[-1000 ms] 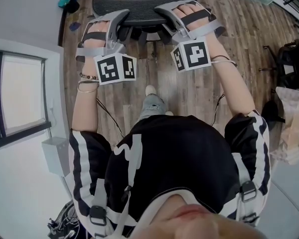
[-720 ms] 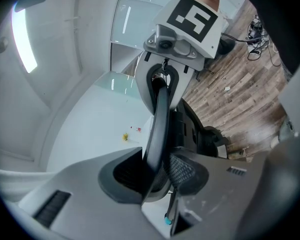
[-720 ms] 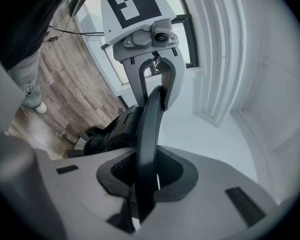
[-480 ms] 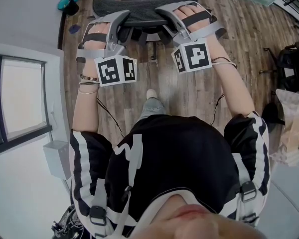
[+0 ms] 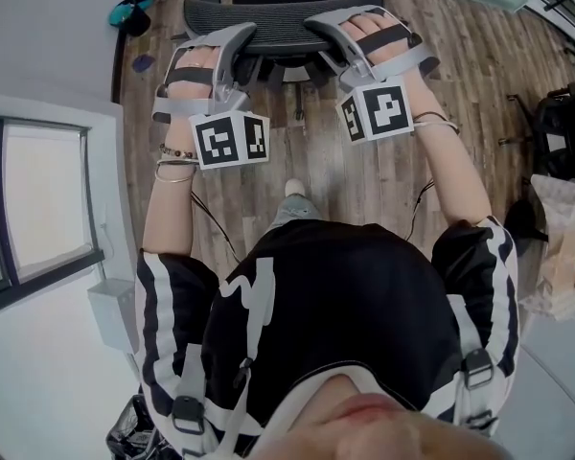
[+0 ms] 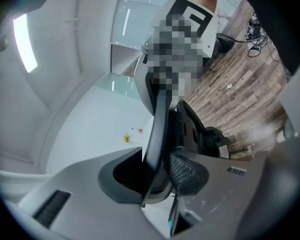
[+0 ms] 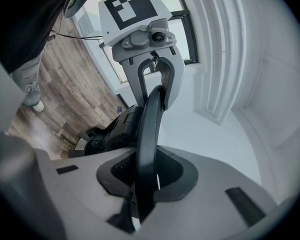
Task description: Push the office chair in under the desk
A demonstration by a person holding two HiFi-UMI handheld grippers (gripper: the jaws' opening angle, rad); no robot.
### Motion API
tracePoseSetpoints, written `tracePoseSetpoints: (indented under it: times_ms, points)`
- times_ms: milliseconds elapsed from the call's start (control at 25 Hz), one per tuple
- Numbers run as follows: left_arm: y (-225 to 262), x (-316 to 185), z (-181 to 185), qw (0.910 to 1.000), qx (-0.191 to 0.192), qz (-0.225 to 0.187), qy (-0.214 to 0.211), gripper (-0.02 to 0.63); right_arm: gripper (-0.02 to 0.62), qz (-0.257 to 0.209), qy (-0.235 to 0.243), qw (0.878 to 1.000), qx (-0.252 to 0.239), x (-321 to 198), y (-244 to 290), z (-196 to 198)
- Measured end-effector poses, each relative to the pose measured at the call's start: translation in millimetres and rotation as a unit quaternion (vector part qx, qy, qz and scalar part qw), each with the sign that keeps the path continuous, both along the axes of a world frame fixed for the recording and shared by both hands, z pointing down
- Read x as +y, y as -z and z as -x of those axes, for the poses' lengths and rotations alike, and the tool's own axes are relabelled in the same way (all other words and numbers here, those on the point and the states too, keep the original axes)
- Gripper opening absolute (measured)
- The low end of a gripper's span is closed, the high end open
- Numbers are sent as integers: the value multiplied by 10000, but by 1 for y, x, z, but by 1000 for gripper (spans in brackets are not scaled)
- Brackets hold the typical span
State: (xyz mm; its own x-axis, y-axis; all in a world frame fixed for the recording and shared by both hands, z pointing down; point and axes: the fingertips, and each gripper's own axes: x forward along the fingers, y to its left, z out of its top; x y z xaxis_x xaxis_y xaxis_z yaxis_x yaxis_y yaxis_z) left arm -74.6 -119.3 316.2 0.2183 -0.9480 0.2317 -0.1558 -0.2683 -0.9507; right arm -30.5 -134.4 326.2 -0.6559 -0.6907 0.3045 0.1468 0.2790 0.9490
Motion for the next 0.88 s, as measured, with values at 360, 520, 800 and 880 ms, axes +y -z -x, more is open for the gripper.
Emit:
tracePoseSetpoints:
  times_ms: [360,520,800,880]
  points:
    - [0,-28,12,10000,-44,-37,-73,130,75,22,-84,10000,-5,-29,0,12]
    - [0,-40,18,10000,-62,-39,-60,130,75,15,-94,10000,10,-41,0,18]
    - [1,-58,22,9999,-65,-4,-120,130,75,37,-122,9999,1,-59,1,22]
    - [2,-63,23,9999,-75,-9,-133,130,75,48,-113,9999,-5,-64,1,23]
